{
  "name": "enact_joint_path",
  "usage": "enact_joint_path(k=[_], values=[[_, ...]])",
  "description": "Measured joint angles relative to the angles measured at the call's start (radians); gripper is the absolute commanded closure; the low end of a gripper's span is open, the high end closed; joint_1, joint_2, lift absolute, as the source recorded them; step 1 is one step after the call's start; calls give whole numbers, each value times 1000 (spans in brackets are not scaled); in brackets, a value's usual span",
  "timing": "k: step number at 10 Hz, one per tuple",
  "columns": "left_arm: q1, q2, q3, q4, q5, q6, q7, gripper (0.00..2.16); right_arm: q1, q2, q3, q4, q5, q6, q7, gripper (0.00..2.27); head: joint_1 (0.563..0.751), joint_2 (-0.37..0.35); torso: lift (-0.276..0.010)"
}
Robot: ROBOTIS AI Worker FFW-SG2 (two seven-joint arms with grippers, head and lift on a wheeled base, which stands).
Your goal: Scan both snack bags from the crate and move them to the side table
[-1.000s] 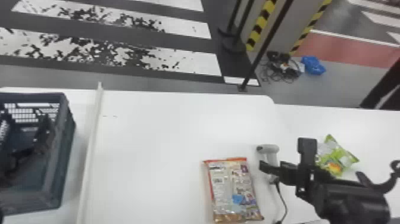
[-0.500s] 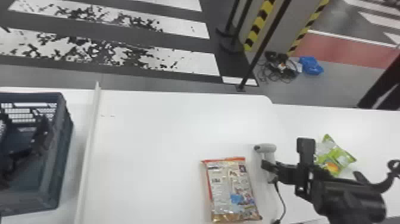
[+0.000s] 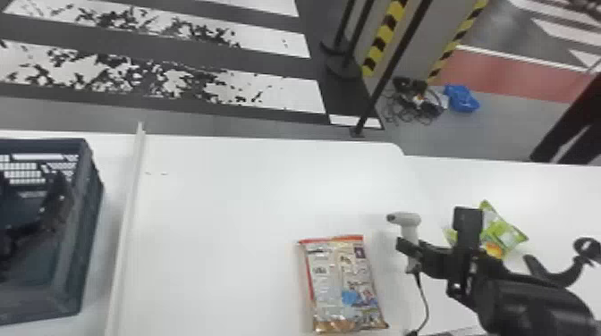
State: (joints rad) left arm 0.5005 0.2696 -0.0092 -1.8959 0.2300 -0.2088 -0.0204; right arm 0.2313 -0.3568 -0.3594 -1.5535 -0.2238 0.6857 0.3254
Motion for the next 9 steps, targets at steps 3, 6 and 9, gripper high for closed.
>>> enact_joint_path(k=[3,6,9], values=[[-14,3,-12,8,1,-1,2,66,155,77,-45,-293,-25,141,-100,2243,695,-281,-29],[-25,11,-14,25,10,-6,1,66,278,154,-51,-498,-23,174,-130,2243,695,-237,-29],[-31,11,-15,40,23,-30,-5,66,367,210,-28,-649,-22,238,-132,2243,695,-188,-29]])
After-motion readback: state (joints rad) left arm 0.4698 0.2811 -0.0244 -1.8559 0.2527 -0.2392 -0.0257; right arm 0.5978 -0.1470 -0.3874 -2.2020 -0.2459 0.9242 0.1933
